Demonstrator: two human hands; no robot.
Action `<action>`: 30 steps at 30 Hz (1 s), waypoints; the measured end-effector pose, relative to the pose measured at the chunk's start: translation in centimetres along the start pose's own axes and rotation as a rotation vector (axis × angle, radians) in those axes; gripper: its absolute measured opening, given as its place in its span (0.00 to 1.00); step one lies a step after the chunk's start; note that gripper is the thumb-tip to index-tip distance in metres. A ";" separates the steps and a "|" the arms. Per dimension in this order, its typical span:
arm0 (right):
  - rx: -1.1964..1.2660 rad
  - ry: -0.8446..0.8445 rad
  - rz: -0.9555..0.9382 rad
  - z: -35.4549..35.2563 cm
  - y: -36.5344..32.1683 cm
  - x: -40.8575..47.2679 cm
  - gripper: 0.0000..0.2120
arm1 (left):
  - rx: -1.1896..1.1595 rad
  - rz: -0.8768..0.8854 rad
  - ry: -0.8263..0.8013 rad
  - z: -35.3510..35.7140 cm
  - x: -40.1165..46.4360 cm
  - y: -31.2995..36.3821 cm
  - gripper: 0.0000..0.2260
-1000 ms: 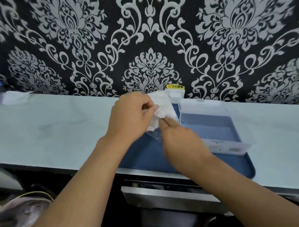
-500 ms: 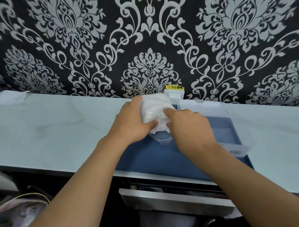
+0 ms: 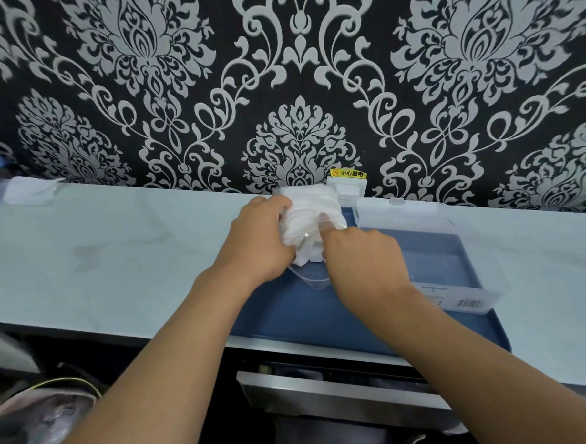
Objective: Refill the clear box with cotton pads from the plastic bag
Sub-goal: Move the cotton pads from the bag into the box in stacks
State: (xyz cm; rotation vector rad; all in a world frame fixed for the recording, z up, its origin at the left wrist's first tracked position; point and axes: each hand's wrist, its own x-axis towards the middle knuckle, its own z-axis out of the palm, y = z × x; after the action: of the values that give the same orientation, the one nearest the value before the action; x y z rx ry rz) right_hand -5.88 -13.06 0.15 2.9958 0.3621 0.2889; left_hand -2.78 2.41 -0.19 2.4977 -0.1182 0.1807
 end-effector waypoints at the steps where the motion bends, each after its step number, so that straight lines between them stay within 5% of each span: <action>1: 0.028 0.003 0.006 -0.1 0.0 0.1 0.26 | -0.002 0.012 0.005 0.0 -0.1 -0.1 0.30; 5: 0.082 -0.003 0.030 -1.1 0.1 0.0 0.08 | -0.002 0.055 0.020 0.2 -0.3 0.0 0.29; 22: 0.114 -0.080 0.076 -1.2 0.3 0.5 0.10 | 0.208 0.078 -0.034 1.2 -0.8 2.1 0.35; 30: 0.118 -0.018 0.056 -0.4 0.6 0.6 0.12 | 0.331 0.095 -0.007 1.7 -0.6 2.1 0.24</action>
State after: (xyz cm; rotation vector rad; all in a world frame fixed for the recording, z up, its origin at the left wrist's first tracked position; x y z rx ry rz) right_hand -5.27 -13.47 0.72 3.1266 0.3043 0.2531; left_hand -3.49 -0.29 -0.41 2.8245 -0.2257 0.2483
